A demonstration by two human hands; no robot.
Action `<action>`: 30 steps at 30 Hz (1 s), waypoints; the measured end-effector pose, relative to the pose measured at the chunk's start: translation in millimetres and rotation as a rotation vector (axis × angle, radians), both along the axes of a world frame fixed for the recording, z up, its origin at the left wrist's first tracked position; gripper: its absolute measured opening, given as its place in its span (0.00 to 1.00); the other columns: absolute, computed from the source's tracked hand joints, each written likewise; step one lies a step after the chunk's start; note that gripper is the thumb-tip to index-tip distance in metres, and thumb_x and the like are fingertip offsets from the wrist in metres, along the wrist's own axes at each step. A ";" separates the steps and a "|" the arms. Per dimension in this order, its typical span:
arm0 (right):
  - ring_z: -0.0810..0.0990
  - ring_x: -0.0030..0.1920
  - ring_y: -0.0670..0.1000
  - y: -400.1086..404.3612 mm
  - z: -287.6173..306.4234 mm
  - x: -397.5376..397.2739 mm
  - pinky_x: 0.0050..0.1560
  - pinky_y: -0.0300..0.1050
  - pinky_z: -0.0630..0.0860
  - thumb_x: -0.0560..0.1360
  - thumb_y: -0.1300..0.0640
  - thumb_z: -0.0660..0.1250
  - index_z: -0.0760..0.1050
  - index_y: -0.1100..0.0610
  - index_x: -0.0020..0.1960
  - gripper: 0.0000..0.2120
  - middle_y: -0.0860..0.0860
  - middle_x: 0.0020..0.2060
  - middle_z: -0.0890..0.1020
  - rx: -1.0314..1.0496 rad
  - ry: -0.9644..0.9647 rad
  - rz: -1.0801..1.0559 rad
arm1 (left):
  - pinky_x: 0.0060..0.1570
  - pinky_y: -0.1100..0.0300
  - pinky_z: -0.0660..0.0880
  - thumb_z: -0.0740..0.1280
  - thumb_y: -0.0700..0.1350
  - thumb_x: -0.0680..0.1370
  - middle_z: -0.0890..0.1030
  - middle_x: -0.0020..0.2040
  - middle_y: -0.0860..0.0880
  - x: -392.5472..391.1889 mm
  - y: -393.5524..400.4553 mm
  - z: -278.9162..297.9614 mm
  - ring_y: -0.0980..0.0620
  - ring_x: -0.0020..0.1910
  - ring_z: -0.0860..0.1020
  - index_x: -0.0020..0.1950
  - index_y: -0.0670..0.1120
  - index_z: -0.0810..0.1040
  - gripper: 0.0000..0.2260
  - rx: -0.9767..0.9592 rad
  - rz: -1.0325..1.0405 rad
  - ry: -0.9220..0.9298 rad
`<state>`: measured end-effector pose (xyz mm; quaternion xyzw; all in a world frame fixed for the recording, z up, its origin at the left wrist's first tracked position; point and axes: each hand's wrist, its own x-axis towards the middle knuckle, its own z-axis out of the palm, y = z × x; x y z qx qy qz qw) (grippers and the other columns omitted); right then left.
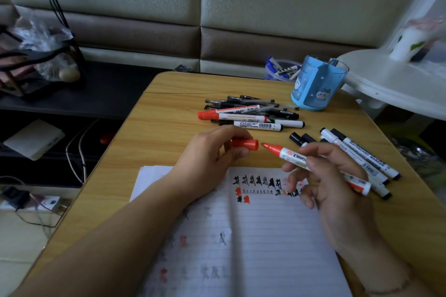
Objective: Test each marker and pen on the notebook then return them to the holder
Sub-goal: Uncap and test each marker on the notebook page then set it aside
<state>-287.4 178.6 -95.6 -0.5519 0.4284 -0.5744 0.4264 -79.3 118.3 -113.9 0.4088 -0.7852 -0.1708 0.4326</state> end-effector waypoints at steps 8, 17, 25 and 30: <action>0.81 0.31 0.58 1.8 4.9 0.6 0.23 0.41 0.67 0.73 0.54 0.67 0.83 0.52 0.47 0.07 0.59 0.44 0.85 0.073 0.020 0.077 | 0.46 0.75 0.66 0.66 0.46 0.78 0.77 0.47 0.59 -2.3 4.6 5.1 0.70 0.44 0.72 0.56 0.43 0.80 0.10 -0.135 -0.100 -0.042; 0.81 0.30 0.57 0.5 8.5 -2.1 0.24 0.40 0.68 0.65 0.39 0.73 0.83 0.55 0.48 0.22 0.59 0.43 0.86 0.101 -0.030 0.143 | 0.47 0.75 0.65 0.60 0.44 0.81 0.76 0.46 0.54 -10.7 11.7 11.8 0.62 0.43 0.72 0.57 0.37 0.79 0.13 -0.122 -0.164 -0.057; 0.82 0.31 0.58 1.7 5.9 -6.3 0.23 0.41 0.68 0.67 0.38 0.72 0.83 0.54 0.50 0.21 0.59 0.45 0.86 0.082 0.030 0.148 | 0.46 0.76 0.64 0.63 0.42 0.81 0.74 0.45 0.57 -14.0 10.5 10.4 0.67 0.41 0.70 0.56 0.38 0.80 0.10 -0.113 -0.167 -0.078; 0.78 0.29 0.54 -5.0 7.4 -10.0 0.24 0.40 0.69 0.64 0.40 0.75 0.82 0.53 0.47 0.19 0.57 0.36 0.83 0.065 0.058 0.151 | 0.44 0.73 0.66 0.62 0.44 0.81 0.76 0.44 0.54 -14.4 7.7 6.7 0.61 0.41 0.71 0.55 0.39 0.80 0.11 -0.165 -0.123 -0.059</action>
